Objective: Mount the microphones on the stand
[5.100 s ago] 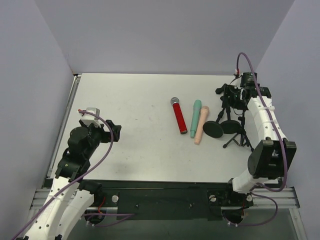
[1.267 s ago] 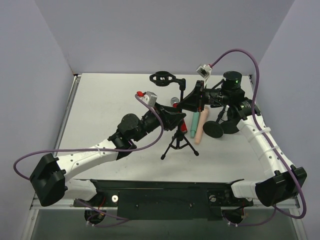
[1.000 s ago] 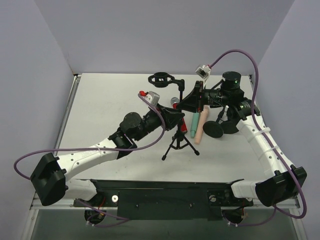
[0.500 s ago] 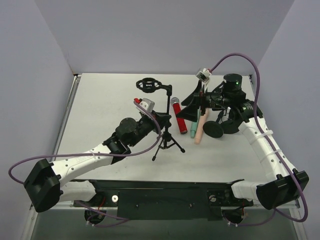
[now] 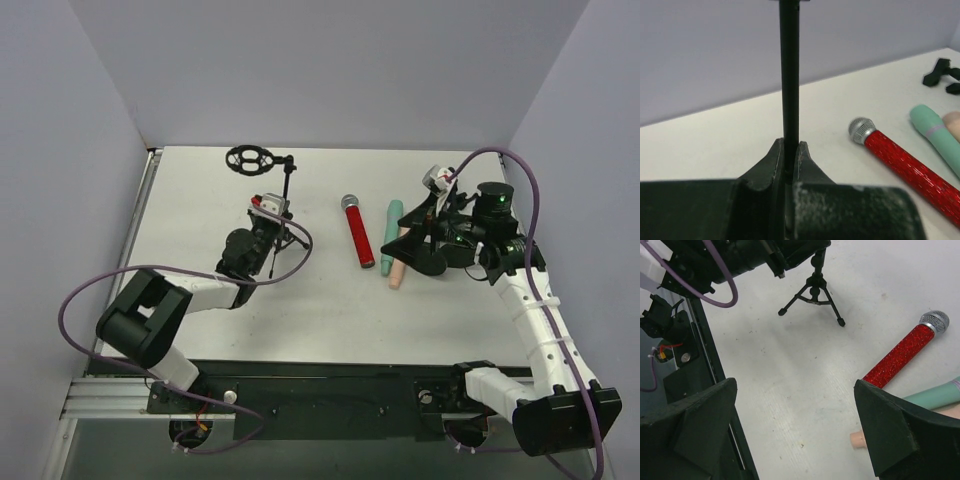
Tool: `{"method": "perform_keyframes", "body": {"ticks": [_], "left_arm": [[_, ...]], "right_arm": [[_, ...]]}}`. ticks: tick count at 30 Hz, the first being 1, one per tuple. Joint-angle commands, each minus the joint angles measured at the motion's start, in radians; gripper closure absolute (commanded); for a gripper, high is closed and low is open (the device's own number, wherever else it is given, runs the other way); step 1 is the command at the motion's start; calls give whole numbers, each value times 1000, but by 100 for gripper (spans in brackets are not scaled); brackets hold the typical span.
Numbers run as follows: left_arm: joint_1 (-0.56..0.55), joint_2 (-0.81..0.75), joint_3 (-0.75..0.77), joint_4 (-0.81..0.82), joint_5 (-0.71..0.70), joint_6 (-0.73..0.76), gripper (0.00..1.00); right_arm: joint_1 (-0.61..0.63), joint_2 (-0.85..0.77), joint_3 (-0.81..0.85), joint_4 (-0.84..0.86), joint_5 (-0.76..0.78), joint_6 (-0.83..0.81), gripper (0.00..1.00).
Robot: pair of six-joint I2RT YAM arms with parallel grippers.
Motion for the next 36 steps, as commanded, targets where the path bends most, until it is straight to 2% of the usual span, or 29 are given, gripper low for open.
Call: {"method": "perform_keyframes", "body": {"ticks": [1,7,19,20,21,22,24,27,31,36], "left_arm": [[26,79,52,392,14,93,100],[26,177,-18,535,51,79,100],[20,118,-192,538,38,44,99],[17,113,-193,537,37,41,82],[16,111,-199,537,29,39,74],[9,108,-204,537,26,38,62],[0,98,-219,537,0,47,51],[-12,78,-245,537,-37,58,42],[-44,20,-290,517,-90,70,37],[-109,-108,-385,398,-204,22,27]], "right_arm": [[-9,-17,-34,40,-34,-78,3],[-17,-18,-104,45,-54,-95,3],[-37,-3,-127,33,-89,-100,3],[-40,-5,-127,33,-89,-100,3],[-43,-5,-130,33,-94,-100,3],[-44,-6,-132,31,-94,-100,3],[-47,-6,-137,31,-96,-103,3],[-51,2,-138,25,-102,-105,3],[-52,17,-123,-27,-102,-147,3],[-52,29,-114,-74,-53,-193,3]]}}
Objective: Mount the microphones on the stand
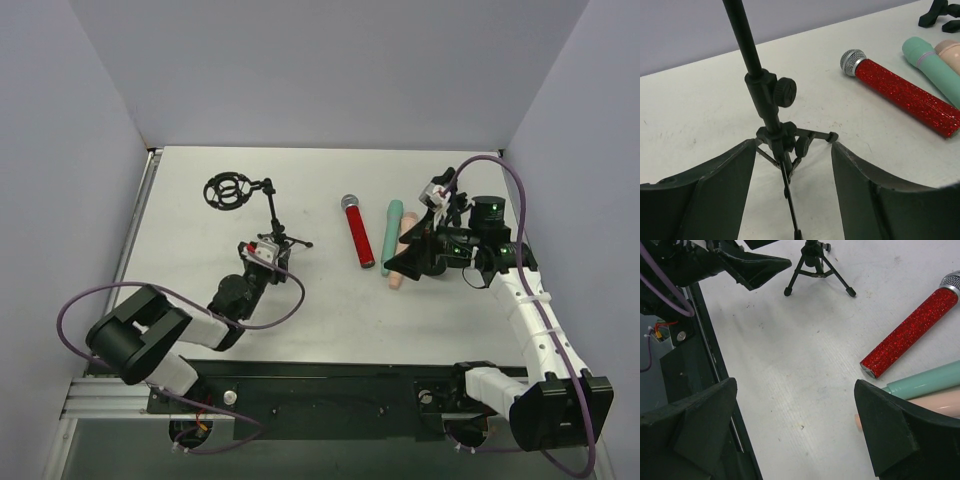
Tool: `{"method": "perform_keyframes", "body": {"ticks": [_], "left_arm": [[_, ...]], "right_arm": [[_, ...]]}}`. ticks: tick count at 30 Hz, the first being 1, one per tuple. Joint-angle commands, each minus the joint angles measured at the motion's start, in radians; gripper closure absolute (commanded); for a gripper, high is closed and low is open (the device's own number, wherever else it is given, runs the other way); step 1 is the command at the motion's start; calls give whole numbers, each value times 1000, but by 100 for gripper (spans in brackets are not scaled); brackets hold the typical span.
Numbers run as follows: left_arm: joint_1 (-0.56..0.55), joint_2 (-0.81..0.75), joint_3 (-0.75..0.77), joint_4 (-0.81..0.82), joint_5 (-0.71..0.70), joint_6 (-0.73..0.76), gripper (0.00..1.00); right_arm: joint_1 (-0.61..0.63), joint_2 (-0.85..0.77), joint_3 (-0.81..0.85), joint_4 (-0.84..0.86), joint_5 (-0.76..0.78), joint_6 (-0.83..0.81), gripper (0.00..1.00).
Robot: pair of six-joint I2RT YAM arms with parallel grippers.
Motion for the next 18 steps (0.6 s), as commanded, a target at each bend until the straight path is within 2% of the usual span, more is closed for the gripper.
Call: {"method": "perform_keyframes", "body": {"ticks": [1,4,6,7,8,9,10,11,13,14,16,18], "left_arm": [[-35,-149,-52,114,-111,-58,26],[-48,-288,-72,-5,-169,-124,23],[-62,-420,-60,-181,-180,-225,20],[-62,-479,-45,-379,-168,-262,20],[-60,-567,4,-489,-149,-352,16],[-57,-615,44,-727,-143,-387,13],[-52,-681,114,-860,-123,-455,7],[-39,-704,158,-1036,-90,-475,6],[-8,-770,248,-1236,24,-492,5],[0,-815,293,-1296,94,-492,5],[12,-874,339,-1474,154,-477,5],[12,-927,373,-1573,184,-445,5]], "right_arm": [[-6,20,26,-57,-2,-97,3],[-2,52,58,-144,25,-145,3],[10,65,72,-161,96,-148,4],[18,71,86,-169,178,-142,4],[50,75,92,-172,224,-133,4],[70,89,113,-192,345,-123,4],[122,104,129,-201,413,-116,5],[171,129,153,-215,518,-91,5],[219,184,196,-212,650,-15,7],[227,201,209,-212,677,31,8],[257,261,256,-211,761,108,10],[288,334,305,-204,861,197,11]]}}
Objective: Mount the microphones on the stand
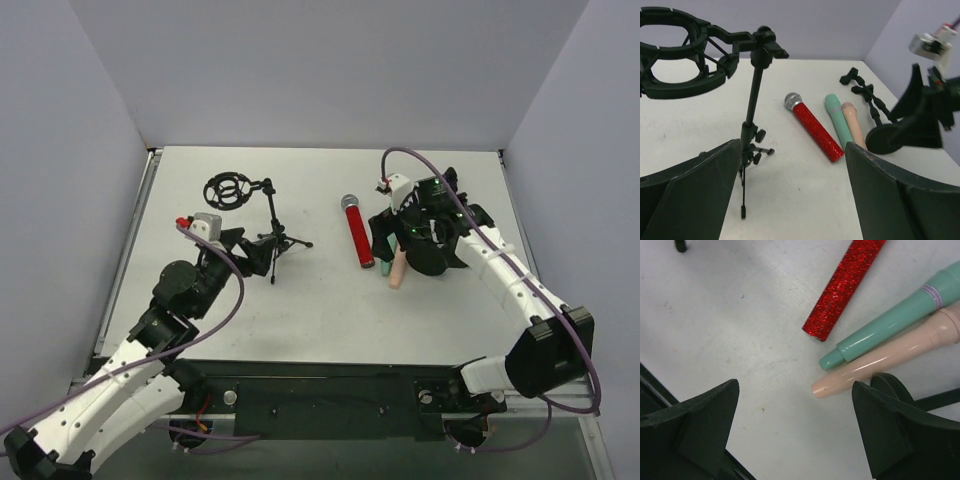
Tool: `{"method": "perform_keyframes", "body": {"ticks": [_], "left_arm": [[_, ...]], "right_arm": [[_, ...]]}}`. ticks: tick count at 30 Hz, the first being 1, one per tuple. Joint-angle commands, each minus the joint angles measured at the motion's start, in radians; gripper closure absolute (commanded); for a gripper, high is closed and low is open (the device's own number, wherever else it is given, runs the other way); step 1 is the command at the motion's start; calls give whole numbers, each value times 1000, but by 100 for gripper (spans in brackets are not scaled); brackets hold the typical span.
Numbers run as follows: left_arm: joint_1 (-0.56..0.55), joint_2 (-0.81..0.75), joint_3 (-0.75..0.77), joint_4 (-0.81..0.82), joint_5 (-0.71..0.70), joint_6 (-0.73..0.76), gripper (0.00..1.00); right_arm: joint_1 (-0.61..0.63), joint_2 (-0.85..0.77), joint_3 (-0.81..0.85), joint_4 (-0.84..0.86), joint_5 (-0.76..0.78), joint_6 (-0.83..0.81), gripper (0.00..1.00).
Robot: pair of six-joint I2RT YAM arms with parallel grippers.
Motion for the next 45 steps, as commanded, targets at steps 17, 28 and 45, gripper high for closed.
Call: {"method": "perform_keyframes", "body": {"ticks": [17,28,45], "left_arm": [[37,-197,53,-557,25,70,3],[101,-213,41,-518,113,56,3],[169,-293,-5,-279,388,-222,3]], "right_arm": [[159,593,370,-25,522,419,23],[199,705,376,-31,571,429,37],[144,596,316,-2,381,399,94]]}}
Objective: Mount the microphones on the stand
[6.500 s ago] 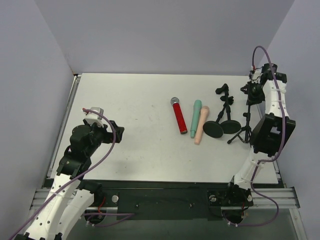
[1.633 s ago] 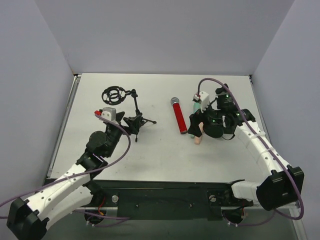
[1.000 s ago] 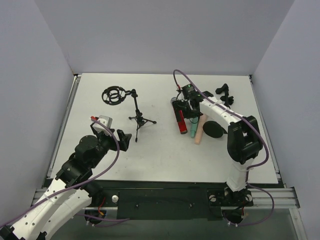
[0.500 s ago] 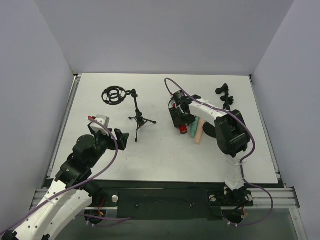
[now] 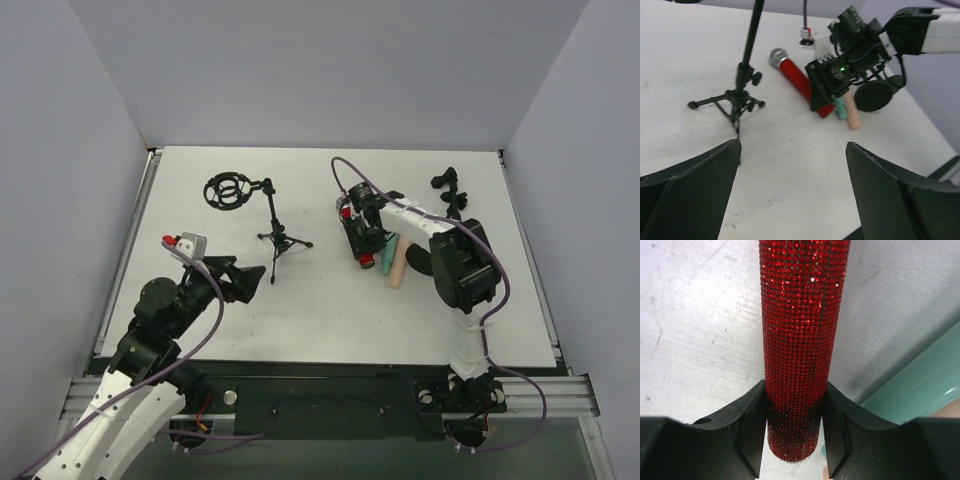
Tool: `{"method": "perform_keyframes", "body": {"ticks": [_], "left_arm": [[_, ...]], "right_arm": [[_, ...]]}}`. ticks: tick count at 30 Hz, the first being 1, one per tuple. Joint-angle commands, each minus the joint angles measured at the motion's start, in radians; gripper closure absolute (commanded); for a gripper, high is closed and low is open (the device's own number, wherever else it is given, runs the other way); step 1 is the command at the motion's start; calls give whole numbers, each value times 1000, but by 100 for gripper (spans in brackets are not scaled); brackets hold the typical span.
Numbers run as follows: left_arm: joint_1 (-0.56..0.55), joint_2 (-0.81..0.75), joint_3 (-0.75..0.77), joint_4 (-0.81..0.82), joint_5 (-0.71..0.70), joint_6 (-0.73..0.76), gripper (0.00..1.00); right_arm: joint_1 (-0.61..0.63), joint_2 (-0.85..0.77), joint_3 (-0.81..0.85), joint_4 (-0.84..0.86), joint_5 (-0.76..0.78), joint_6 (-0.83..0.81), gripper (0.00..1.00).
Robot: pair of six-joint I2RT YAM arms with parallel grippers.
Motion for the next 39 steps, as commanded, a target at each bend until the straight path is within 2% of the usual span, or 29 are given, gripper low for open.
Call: {"method": "perform_keyframes", "body": {"ticks": [1,5,10,13,14,15,17,20,24,32,39], "left_arm": [[6,0,9,226,131,-265,3],[5,103,83,417,189,-491,3],[-44,331,239,510,231,-656,3],[-144,442,368,437,121,-636,3],[-205,491,397,409,29,-612,3],[-231,526,464,336,-70,-604,7],[-291,611,552,248,-158,-595,15],[-307,730,641,142,-209,-587,19],[-308,809,666,213,-216,-552,19],[-323,945,807,197,-206,-492,18],[-330,906,740,330,-142,-469,18]], "right_arm": [[-48,-162,-43,-3,-163,-12,95],[-151,-334,-94,46,-390,12,100],[-206,-500,-177,145,-617,63,100],[-226,-594,-212,223,-749,104,100],[-229,-612,-224,243,-812,123,100],[-234,-648,-232,287,-842,134,100],[-234,-688,-258,367,-959,169,100],[-231,-744,-319,529,-1079,293,100],[-222,-790,-344,632,-1139,341,100],[-182,-802,-352,660,-1190,348,100],[-166,-787,-349,634,-1199,321,100]]}}
